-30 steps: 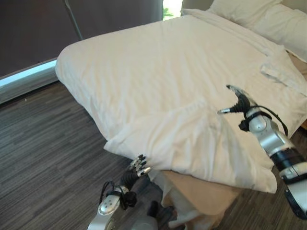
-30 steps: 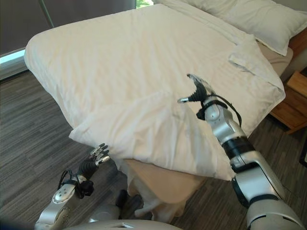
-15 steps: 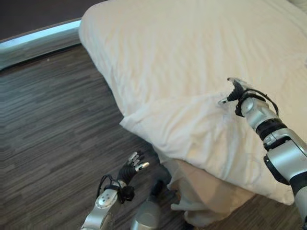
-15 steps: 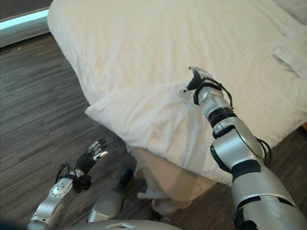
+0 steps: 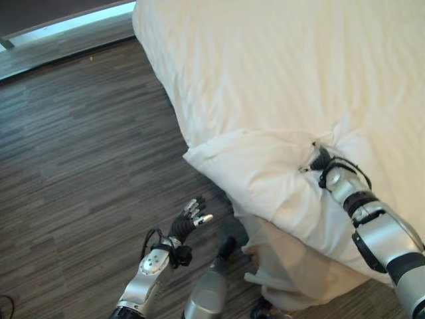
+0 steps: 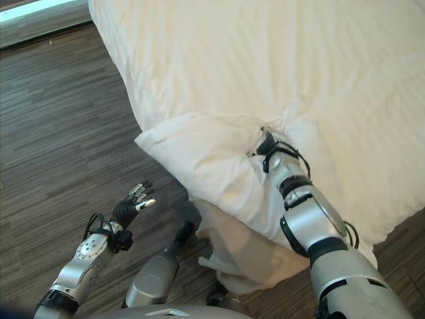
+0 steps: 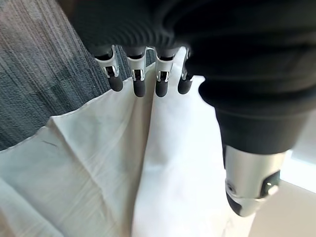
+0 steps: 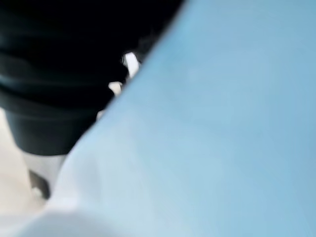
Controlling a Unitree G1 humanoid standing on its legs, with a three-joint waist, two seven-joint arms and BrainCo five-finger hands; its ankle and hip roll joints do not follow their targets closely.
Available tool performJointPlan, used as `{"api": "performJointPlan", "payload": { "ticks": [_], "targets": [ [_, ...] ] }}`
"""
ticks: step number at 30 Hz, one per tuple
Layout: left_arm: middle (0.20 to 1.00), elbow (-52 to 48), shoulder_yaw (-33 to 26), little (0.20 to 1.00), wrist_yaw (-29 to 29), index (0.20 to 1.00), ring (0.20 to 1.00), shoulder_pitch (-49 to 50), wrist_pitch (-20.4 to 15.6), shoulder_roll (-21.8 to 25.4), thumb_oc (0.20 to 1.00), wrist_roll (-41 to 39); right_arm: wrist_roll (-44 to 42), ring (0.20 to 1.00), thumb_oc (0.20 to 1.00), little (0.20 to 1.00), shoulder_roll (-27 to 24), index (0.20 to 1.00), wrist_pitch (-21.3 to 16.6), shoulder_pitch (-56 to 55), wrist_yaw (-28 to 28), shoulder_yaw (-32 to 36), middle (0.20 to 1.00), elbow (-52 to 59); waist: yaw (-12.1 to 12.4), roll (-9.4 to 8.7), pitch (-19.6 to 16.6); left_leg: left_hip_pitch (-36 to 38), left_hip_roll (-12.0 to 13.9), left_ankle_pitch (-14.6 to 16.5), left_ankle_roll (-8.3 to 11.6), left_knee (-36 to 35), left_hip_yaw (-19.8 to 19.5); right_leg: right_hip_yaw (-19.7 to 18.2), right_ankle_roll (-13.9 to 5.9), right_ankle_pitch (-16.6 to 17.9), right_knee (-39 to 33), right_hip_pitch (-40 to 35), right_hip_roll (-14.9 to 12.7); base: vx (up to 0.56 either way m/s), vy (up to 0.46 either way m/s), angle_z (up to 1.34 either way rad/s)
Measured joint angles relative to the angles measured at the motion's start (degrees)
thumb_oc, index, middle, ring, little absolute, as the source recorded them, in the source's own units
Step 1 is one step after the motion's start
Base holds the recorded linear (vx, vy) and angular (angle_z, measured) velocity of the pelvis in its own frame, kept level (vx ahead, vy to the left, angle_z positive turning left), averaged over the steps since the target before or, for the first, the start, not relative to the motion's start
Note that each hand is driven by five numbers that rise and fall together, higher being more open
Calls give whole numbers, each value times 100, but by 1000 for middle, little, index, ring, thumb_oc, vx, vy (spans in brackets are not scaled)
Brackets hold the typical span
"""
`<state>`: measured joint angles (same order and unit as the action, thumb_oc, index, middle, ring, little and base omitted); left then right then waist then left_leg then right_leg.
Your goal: Making the bed.
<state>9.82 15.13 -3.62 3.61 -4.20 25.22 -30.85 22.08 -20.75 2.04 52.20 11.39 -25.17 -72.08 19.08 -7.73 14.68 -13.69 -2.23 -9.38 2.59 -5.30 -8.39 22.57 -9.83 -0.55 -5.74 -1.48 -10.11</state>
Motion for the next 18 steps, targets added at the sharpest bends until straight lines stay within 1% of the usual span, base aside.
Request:
{"api": "performJointPlan", "payload": {
  "ticks": [2,3,4,5,6,7,8,10,11,12,13,14,15,16,17,18],
  "targets": [
    [1000,-2,-15,1000,-4,1000,1000,58,4,0,1000,4,-6,200,200,200,6,200,-144,-248,22,70,200,32,-4,-36,-140,26,-28,23,25,-1,10,-6,-1,-1,0,-24,-43,27,40,-3],
    [1000,-2,-34,1000,-4,1000,1000,65,5,2,1000,4,-8,200,200,200,16,200,-144,-265,20,70,200,28,-33,-46,-196,30,-32,25,26,-1,12,-16,-2,-1,0,-21,-54,28,60,3],
    [1000,-17,-36,1000,-20,1000,1000,92,14,6,1000,8,-52,200,200,200,78,200,-237,-583,27,390,200,200,-140,-41,-268,29,-50,32,18,-2,22,-2,-19,-15,0,-19,-80,8,47,5],
    [1000,-17,-63,1000,-20,1000,1000,119,14,6,1000,9,-176,200,200,200,114,200,-327,-863,54,573,200,334,-147,-117,-379,30,-60,46,-2,-3,30,-6,-20,-15,0,-19,-95,-8,42,-1],
    [1000,-7,-112,1000,-17,1000,1000,234,18,17,1000,14,-293,200,200,200,159,200,-418,-1109,70,635,200,462,-195,-135,-461,37,-65,46,9,-2,57,-46,-19,-14,1,0,-110,-11,46,-11],
    [1000,-7,-117,1000,-18,1000,1000,279,24,24,1000,15,-367,200,200,200,156,200,-503,-1226,69,646,200,522,-228,-131,-486,46,-69,46,9,-2,75,-61,-19,-13,1,-2,-120,-30,73,-13],
    [1000,-7,-132,1000,-19,1000,1000,333,37,21,1000,30,-498,200,200,200,173,200,-637,-1469,67,804,200,632,-276,-162,-538,57,-73,50,3,-2,123,-81,-22,-11,1,-2,-136,-26,60,-9],
    [1000,-4,-137,1000,-19,1000,1000,363,49,23,1000,62,-674,200,200,200,190,200,-756,-1729,62,953,200,805,-338,-183,-559,78,-75,62,-14,-2,150,-108,-28,-1,7,-10,-146,-55,54,-7],
    [1000,1,-131,1000,-20,1000,1000,363,53,25,1000,66,-766,200,200,200,209,200,-823,-1911,57,1032,200,930,-412,-193,-576,87,-73,62,-16,-2,178,-114,-30,-4,53,21,-161,-100,49,-8],
    [1000,13,-138,1000,-18,1000,1000,364,54,35,1000,69,-900,200,200,200,266,200,-822,-1995,43,1024,200,1099,-525,-199,-582,88,-70,61,-17,0,235,-128,-19,-15,79,55,-178,-138,35,-23],
    [1000,14,-146,1000,-17,1000,1000,358,54,41,1000,73,-927,200,200,200,310,200,-813,-2074,-37,1003,200,1348,-599,-247,-603,88,-33,60,-18,0,394,-237,-35,-6,117,136,-189,-219,87,-48],
    [1000,14,-144,1000,-15,1000,1000,353,54,69,1000,75,-965,200,200,200,323,200,-808,-2146,-107,914,200,1615,-644,-248,-597,88,-14,61,-18,1,566,-396,-52,32,132,229,-207,-251,124,-64],
    [1000,15,-145,1000,-1,1000,1000,303,61,96,1000,105,-965,200,200,200,300,200,-722,-2257,-223,776,200,2086,-750,-258,-592,107,-5,44,-42,18,689,-455,-133,208,177,272,-177,-265,152,-96],
    [1000,18,-180,1000,73,1000,1000,172,65,70,1000,257,-953,200,200,200,16,200,-382,-2636,-474,394,200,3437,-779,-42,-420,211,165,34,-238,98,964,-627,-106,478,321,335,-72,-181,123,-127],
    [1000,49,-326,1000,104,1000,1000,45,60,-52,1000,292,-927,200,200,200,-141,200,-366,-2972,-708,62,200,4149,-802,273,-211,421,484,88,-479,84,1216,-662,-107,394,898,394,35,-174,115,-129],
    [1000,90,-459,1000,110,1000,1000,-100,29,-165,1000,292,-888,200,200,200,-90,200,-346,-3224,-766,-86,200,4124,-788,401,-220,491,644,122,-513,152,1278,-493,-36,-219,2646,638,13,-205,58,-102]
  ]
}}
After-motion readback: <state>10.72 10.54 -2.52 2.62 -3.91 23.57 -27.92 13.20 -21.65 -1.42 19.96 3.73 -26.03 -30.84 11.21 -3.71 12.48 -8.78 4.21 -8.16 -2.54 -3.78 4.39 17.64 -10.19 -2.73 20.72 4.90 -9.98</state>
